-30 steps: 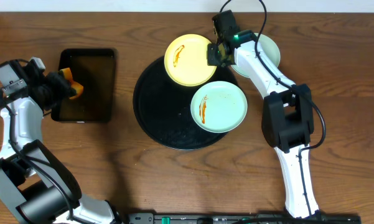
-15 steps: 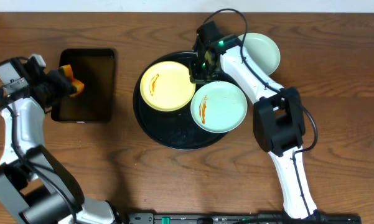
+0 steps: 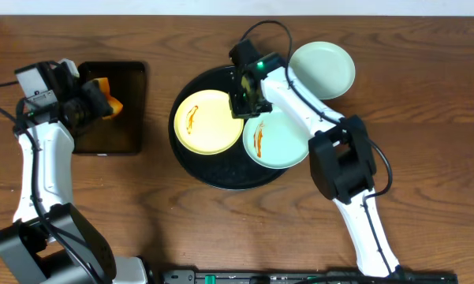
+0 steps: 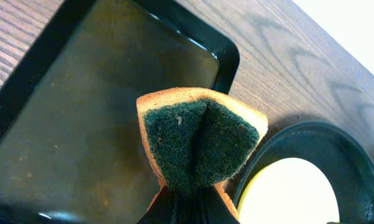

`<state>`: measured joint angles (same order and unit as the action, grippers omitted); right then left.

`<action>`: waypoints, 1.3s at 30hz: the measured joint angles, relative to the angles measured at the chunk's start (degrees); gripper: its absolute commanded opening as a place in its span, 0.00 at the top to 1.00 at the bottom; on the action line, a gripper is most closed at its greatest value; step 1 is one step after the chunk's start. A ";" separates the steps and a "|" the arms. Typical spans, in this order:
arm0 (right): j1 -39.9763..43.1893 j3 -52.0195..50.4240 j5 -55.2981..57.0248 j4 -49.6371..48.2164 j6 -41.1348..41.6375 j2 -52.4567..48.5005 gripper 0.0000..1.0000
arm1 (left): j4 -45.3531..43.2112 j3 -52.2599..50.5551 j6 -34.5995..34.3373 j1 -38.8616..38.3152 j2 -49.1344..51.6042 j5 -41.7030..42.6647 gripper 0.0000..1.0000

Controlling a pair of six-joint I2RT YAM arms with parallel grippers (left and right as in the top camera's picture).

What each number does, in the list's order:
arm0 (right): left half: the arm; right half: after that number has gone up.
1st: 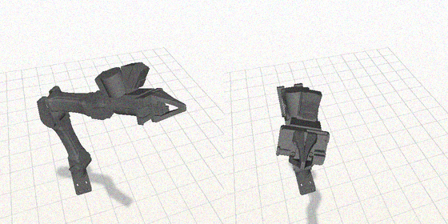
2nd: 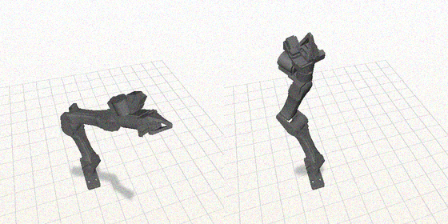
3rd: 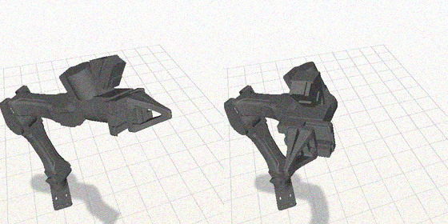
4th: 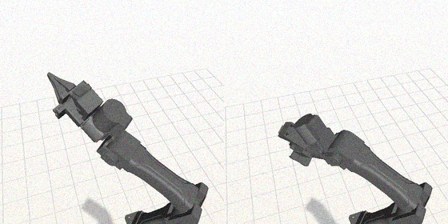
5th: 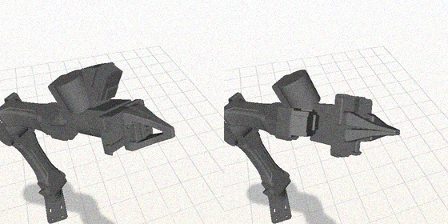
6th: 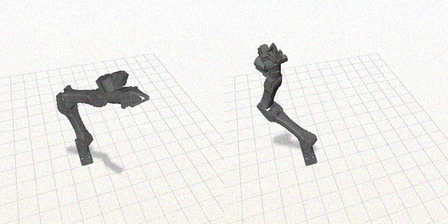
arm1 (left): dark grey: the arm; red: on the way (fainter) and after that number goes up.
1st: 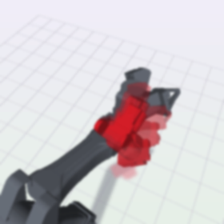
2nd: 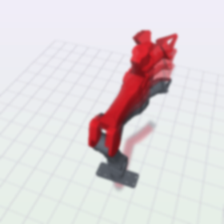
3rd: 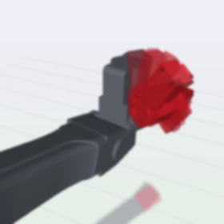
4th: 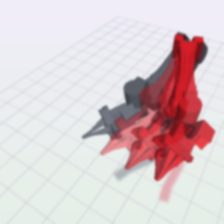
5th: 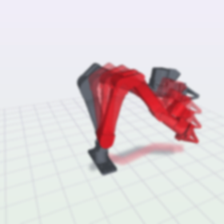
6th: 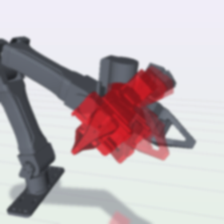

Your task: Clean dirty plates on tray and stack at the side

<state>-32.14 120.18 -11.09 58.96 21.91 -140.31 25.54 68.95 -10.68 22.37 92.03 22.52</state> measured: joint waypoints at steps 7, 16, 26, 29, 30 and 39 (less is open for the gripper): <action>-1.60 -0.42 1.86 -0.42 0.00 -0.02 0.99 | 4.61 0.00 0.11 -3.08 -2.60 -0.63 0.93; -1.75 -0.46 2.40 -0.42 0.00 0.00 0.99 | 5.57 -0.02 0.22 -7.89 -2.75 -2.47 0.93; -1.75 -0.63 2.60 -0.81 0.24 0.00 0.99 | 5.92 -0.02 -1.22 -20.44 -2.54 2.95 0.93; -1.75 -0.63 2.58 -0.26 1.33 0.00 0.99 | 6.16 -0.04 -4.20 -22.75 -1.07 -0.35 0.93; -1.75 -0.63 2.58 -0.28 1.55 0.00 0.99 | 6.36 -0.04 -5.20 -23.23 -0.09 -1.05 0.93; -1.75 -0.63 2.58 -0.52 1.84 0.00 0.99 | 4.59 -0.26 -10.54 -31.10 11.04 -3.19 0.93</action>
<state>-33.89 119.55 -8.51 58.43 23.75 -140.31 30.13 68.69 -21.21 -8.73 103.07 19.33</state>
